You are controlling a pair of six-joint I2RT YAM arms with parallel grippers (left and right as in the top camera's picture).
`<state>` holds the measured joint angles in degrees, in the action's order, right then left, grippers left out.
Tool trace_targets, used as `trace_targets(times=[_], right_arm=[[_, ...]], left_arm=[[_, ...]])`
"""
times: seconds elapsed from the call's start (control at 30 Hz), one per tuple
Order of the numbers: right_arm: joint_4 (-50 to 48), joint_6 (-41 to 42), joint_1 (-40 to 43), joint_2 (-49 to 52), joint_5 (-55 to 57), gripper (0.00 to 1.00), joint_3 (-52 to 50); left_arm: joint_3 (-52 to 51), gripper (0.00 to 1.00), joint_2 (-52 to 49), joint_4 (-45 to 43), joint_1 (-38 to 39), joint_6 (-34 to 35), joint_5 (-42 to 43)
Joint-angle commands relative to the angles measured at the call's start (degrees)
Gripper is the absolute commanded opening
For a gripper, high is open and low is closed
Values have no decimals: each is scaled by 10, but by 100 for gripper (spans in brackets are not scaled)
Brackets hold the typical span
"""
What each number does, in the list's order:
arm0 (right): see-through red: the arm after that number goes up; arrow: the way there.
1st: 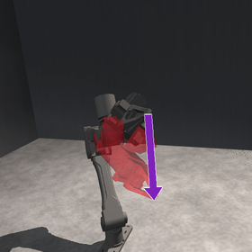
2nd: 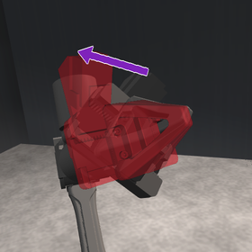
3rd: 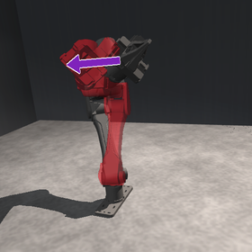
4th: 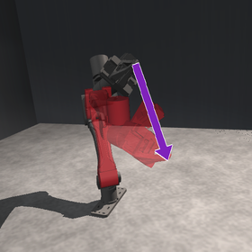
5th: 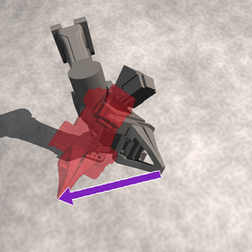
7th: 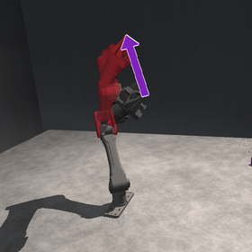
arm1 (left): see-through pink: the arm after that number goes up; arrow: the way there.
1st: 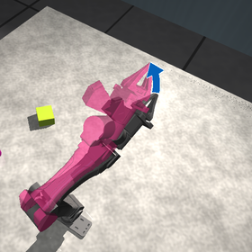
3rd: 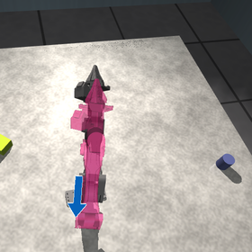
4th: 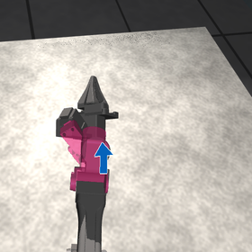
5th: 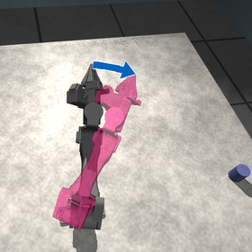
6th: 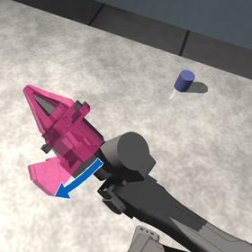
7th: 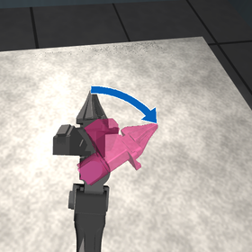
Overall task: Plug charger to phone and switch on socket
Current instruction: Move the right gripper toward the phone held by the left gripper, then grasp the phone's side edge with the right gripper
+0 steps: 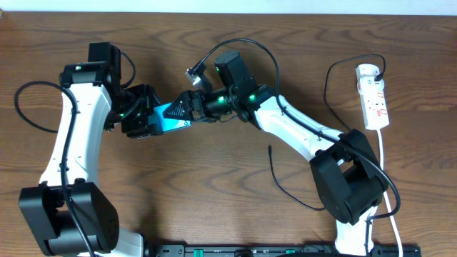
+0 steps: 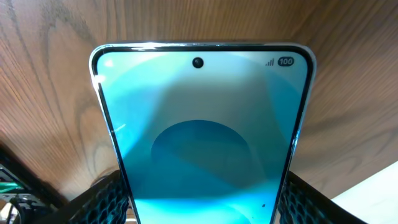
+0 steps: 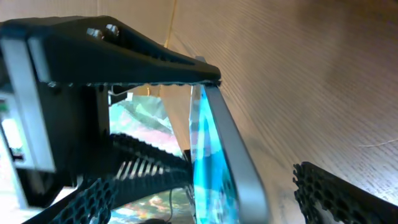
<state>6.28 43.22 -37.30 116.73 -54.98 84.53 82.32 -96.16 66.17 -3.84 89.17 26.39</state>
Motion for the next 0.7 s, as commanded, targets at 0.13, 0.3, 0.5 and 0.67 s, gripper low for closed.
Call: trace_targets(times=[0.13,0.3,0.5,0.67], right_arm=[[-1,18,-7,-4,17,87,7],[-2,22,-7,-4,20,71,7],[-1,22,-7,-5,25,59,7],[-1,24,-7,-4,33,47,7]], left_arm=[[15,7,11,4,4,12,-1],[15,7,11,4,4,11,-1],[15,7,11,7,5,9,4],[15,7,11,7,5,9,19]])
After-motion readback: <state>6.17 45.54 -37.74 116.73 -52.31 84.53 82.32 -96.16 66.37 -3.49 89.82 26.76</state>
